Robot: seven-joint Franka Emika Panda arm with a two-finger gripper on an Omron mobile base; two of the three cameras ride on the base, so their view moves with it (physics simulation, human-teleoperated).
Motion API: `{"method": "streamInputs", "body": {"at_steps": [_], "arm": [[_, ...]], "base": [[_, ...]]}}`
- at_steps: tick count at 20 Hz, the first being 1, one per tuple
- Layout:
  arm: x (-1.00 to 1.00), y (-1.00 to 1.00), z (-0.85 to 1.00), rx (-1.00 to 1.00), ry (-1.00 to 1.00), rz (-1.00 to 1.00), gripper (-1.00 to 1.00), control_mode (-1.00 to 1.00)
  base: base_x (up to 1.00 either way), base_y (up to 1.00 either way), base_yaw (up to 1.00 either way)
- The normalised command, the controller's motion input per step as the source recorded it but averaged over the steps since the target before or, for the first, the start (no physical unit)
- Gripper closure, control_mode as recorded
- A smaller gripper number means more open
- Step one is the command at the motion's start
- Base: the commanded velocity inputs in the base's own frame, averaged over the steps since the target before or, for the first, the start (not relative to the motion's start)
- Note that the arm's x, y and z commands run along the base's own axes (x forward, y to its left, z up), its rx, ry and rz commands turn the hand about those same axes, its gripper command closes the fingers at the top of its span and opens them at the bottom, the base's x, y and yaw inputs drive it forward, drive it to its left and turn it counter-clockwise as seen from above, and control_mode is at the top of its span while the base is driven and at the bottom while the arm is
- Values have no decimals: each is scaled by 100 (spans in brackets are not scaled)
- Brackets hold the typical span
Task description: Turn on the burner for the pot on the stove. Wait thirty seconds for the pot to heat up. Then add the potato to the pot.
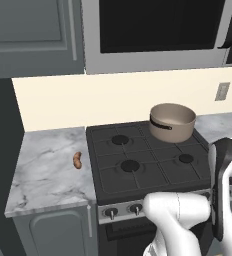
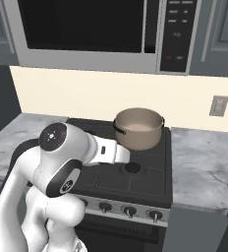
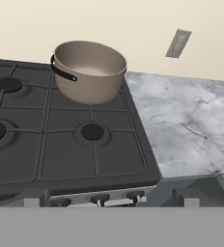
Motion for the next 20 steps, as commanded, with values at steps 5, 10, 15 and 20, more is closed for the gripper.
{"method": "streamInputs", "body": {"at_steps": [5,10,15,20], "arm": [[0,0,0,0,0,0,-100,-100],[0,0,0,0,0,0,-100,-100],[0,0,0,0,0,0,-100,-100],[0,0,0,0,0,0,-100,-100]], "base": [[0,0,0],[0,0,0],[0,0,0],[0,0,0]]}}
